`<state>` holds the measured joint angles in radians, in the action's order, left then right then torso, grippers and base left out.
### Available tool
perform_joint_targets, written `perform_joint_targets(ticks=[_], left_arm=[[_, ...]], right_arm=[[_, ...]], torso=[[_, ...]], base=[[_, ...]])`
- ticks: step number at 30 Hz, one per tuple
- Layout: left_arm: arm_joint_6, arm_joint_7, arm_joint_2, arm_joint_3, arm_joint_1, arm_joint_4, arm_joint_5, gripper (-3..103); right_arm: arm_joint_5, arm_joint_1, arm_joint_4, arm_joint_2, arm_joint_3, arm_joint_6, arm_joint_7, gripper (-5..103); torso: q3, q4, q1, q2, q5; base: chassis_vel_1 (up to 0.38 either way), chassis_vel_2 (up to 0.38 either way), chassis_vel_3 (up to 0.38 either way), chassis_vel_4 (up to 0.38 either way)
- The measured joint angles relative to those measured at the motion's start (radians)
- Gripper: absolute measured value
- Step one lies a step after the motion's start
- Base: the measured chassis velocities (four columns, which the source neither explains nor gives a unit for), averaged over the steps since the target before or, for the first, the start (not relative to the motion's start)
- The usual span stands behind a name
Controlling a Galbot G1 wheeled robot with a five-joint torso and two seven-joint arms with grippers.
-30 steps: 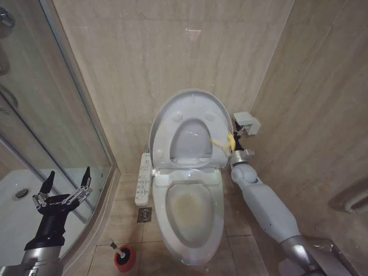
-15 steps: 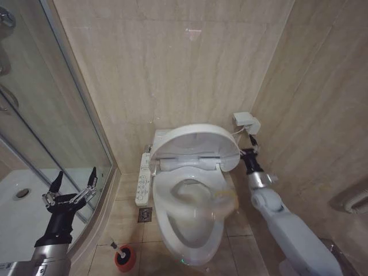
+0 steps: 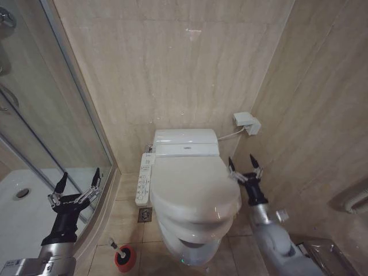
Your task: Open the toilet lid, clean the toilet bowl with a toilet brush, close the toilet lid, and flush.
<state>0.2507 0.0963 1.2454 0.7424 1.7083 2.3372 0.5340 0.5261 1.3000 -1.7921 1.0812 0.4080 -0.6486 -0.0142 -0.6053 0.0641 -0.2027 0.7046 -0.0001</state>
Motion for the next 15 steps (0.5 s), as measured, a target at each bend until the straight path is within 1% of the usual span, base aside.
perform_joint_targets(ticks=[5, 8, 9, 11, 15], left_arm=[[0.001, 0.001, 0.003, -0.006, -0.01, -0.012, 0.0, 100], [0.014, 0.012, -0.033, -0.027, -0.031, -0.07, 0.007, 100], [0.014, 0.012, -0.033, -0.027, -0.031, -0.07, 0.007, 100], [0.019, 0.016, -0.06, -0.031, -0.039, -0.119, 0.005, 100], [0.008, 0.016, -0.073, -0.028, -0.036, -0.135, 0.001, 100]], right_arm=[[-0.033, 0.062, -0.006, 0.031, 0.003, -0.025, -0.002, 100], [-0.079, 0.075, 0.039, 0.047, -0.004, -0.046, -0.003, 100], [-0.079, 0.075, 0.039, 0.047, -0.004, -0.046, -0.003, 100], [-0.099, 0.077, 0.071, 0.05, -0.006, -0.055, -0.005, 100], [-0.111, 0.077, 0.114, 0.057, -0.007, -0.074, -0.018, 100]], torso=[[0.0, -0.0001, 0.0, 0.0, 0.0001], [0.0, -0.0001, 0.0, 0.0, 0.0002], [0.0, -0.0001, 0.0, 0.0, 0.0002], [0.0, 0.0001, 0.0, 0.0, -0.0002], [0.0, -0.0003, 0.0, 0.0, -0.0001]], base=[[0.0, 0.0, 0.0, 0.0], [0.0, 0.0, 0.0, 0.0], [0.0, 0.0, 0.0, 0.0], [0.0, 0.0, 0.0, 0.0], [0.0, 0.0, 0.0, 0.0]])
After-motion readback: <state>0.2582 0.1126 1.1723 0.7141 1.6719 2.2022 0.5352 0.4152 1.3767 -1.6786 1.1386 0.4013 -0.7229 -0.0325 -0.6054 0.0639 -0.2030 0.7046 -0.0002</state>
